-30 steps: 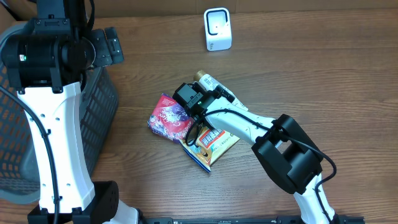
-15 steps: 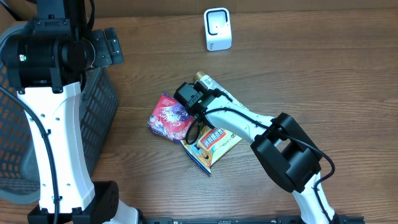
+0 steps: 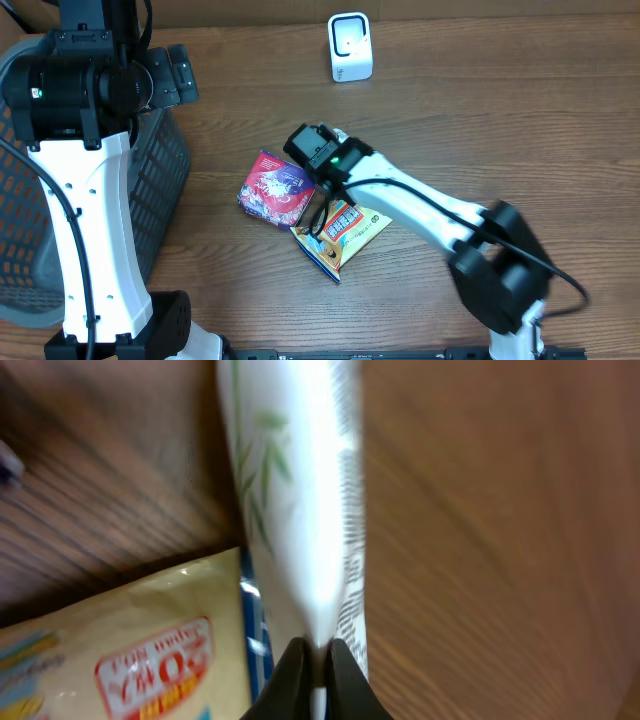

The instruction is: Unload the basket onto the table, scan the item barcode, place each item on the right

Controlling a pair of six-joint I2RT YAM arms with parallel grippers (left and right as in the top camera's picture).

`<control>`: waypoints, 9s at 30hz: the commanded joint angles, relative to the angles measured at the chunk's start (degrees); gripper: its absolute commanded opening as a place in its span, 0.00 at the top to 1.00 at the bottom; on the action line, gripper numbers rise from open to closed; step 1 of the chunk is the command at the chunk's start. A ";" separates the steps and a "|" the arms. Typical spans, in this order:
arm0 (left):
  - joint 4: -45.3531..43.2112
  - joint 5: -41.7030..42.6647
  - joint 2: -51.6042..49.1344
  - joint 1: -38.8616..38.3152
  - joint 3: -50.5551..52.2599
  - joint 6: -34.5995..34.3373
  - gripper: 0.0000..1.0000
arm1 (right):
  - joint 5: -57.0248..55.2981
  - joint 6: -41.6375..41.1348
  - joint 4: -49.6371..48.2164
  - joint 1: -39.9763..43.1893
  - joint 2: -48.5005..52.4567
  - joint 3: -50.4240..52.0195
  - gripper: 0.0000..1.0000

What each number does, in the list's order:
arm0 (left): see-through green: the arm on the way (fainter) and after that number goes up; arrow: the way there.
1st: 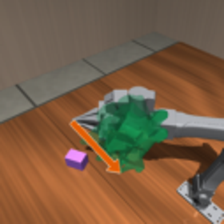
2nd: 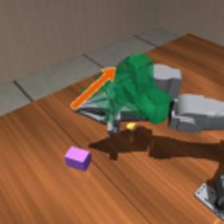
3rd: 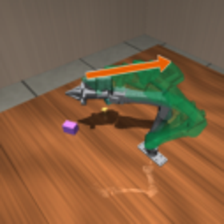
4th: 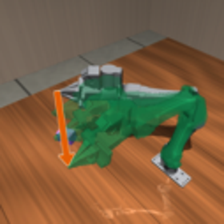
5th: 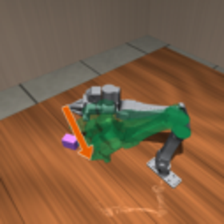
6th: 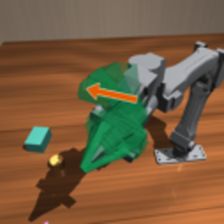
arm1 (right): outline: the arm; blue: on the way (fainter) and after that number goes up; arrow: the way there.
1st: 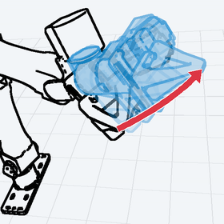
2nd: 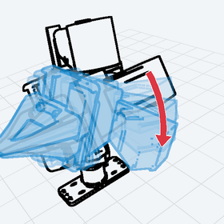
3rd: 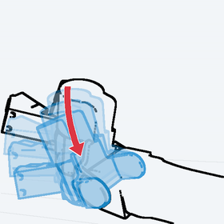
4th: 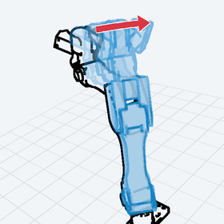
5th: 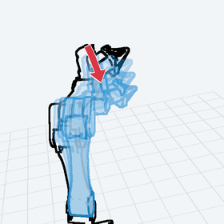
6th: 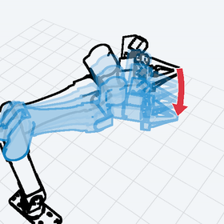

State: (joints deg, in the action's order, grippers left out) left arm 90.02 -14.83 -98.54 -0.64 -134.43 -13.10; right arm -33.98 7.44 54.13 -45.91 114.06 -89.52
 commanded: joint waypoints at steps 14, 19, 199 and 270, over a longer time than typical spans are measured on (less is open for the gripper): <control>-0.07 -0.79 0.02 0.37 0.13 0.66 0.00 | 7.63 -0.26 6.16 -5.42 -12.02 -0.44 0.96; -0.07 -0.81 0.02 0.37 0.13 0.68 0.00 | 15.76 -12.37 7.74 -5.53 -12.02 -0.44 0.95; 6.78 -2.08 -0.02 0.35 0.15 -5.31 0.00 | 79.95 -15.02 -12.28 22.53 10.16 20.96 0.96; 6.78 -2.27 -0.02 0.35 0.15 -5.11 0.00 | 75.41 25.44 6.21 31.39 6.51 15.72 0.04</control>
State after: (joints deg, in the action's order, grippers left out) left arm 96.71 -17.15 -98.54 -0.64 -134.39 -17.67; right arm 42.52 31.46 60.47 -12.78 118.37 -75.55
